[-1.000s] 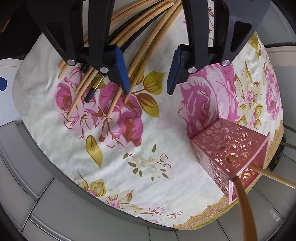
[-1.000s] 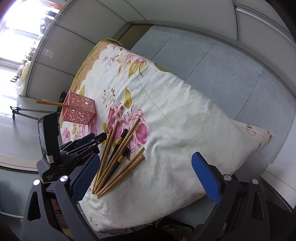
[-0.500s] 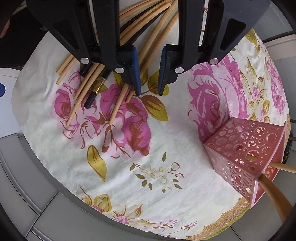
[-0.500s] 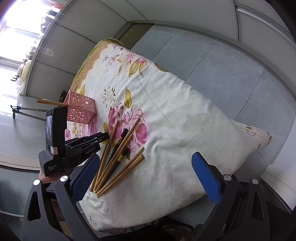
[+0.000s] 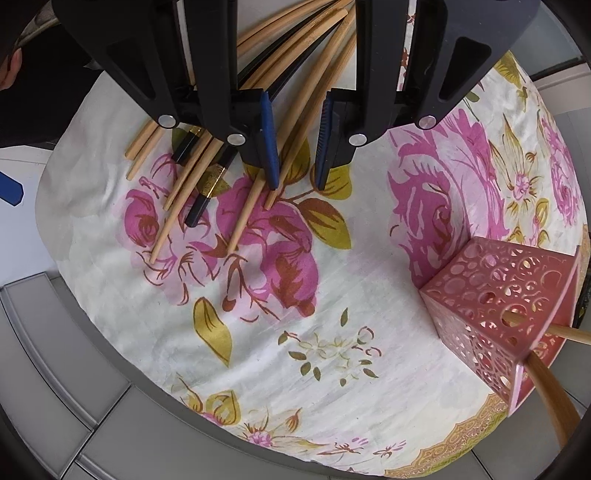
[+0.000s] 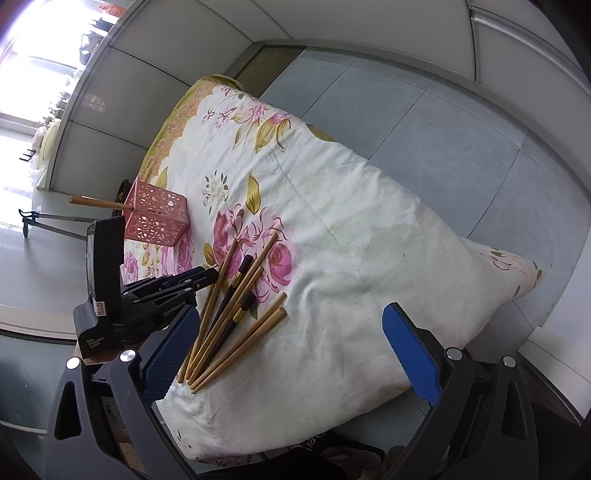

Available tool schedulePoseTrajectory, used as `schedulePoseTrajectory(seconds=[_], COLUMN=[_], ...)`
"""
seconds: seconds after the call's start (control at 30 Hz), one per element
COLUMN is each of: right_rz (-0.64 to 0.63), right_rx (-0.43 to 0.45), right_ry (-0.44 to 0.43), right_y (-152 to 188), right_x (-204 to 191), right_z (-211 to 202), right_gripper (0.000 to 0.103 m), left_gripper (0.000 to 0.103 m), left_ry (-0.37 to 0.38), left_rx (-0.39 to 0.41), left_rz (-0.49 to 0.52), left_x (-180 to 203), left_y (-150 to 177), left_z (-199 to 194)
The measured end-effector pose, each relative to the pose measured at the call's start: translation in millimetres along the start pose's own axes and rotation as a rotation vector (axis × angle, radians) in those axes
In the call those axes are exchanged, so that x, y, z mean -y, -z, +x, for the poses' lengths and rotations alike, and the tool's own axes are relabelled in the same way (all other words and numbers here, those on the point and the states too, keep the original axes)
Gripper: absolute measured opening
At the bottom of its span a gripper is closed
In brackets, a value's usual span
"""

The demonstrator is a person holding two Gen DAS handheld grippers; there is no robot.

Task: Organize utensils
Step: 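Lift the chopstick with the left gripper while the right gripper grasps another chopstick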

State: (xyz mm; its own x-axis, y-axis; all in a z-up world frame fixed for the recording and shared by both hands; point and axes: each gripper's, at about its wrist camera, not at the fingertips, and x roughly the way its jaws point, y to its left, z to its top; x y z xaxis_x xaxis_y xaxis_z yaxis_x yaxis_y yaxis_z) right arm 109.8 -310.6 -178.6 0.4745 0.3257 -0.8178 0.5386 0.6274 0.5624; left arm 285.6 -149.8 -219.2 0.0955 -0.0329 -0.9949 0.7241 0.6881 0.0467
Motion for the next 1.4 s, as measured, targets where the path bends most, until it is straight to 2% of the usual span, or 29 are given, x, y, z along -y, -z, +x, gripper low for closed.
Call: schedulePoseTrajectory(seconds=[0.23, 0.3, 0.33, 0.43, 0.57, 0.63, 0.77, 0.83, 0.93, 1.0, 1.1, 1.27, 1.4], right_rz=[-0.007, -0.010, -0.006, 0.025, 0.013, 0.009, 0.047, 0.073, 0.086, 0.085, 0.078, 0.059, 0.049], right_rx=[-0.020, -0.013, -0.014, -0.048, -0.070, -0.100, -0.187, -0.223, -0.275, -0.306, -0.304, -0.278, -0.265], right_ry=[0.003, 0.019, 0.022, 0.017, 0.066, 0.075, 0.020, -0.039, -0.062, -0.035, 0.020, 0.084, 0.175], right_y=[1, 1, 1, 1, 2, 3, 1, -2, -10, -13, -18, -27, -31], right_x=[-2, -2, -2, 1, -7, -14, -34, -49, -74, -86, -98, -112, -117], right_z=[4, 4, 5, 12, 21, 28, 48, 59, 83, 101, 120, 141, 151], right_gripper=[0.096, 0.096, 0.096, 0.096, 0.096, 0.096, 0.096, 0.094, 0.083, 0.063, 0.051, 0.039, 0.038], left_gripper=[0.019, 0.010, 0.009, 0.009, 0.008, 0.008, 0.004, 0.004, 0.004, 0.004, 0.004, 0.004, 0.004], left_ry=[0.023, 0.046, 0.046, 0.062, 0.074, 0.110, 0.171, 0.164, 0.169, 0.178, 0.183, 0.202, 0.210], left_rx=[-0.041, -0.041, -0.030, 0.029, 0.114, 0.168, 0.311, 0.381, 0.479, 0.536, 0.587, 0.627, 0.645], left_rz=[0.042, 0.021, 0.013, -0.044, -0.177, -0.253, -0.361, -0.379, -0.398, -0.405, -0.403, -0.414, -0.431], left_x=[4, 1, 1, -9, -28, -42, -68, -76, -86, -87, -86, -92, -100], left_y=[3, 4, 6, 23, 47, 62, 100, 119, 135, 140, 142, 150, 157], left_z=[3, 4, 4, 6, 0, -11, -51, -75, -114, -131, -149, -161, -165])
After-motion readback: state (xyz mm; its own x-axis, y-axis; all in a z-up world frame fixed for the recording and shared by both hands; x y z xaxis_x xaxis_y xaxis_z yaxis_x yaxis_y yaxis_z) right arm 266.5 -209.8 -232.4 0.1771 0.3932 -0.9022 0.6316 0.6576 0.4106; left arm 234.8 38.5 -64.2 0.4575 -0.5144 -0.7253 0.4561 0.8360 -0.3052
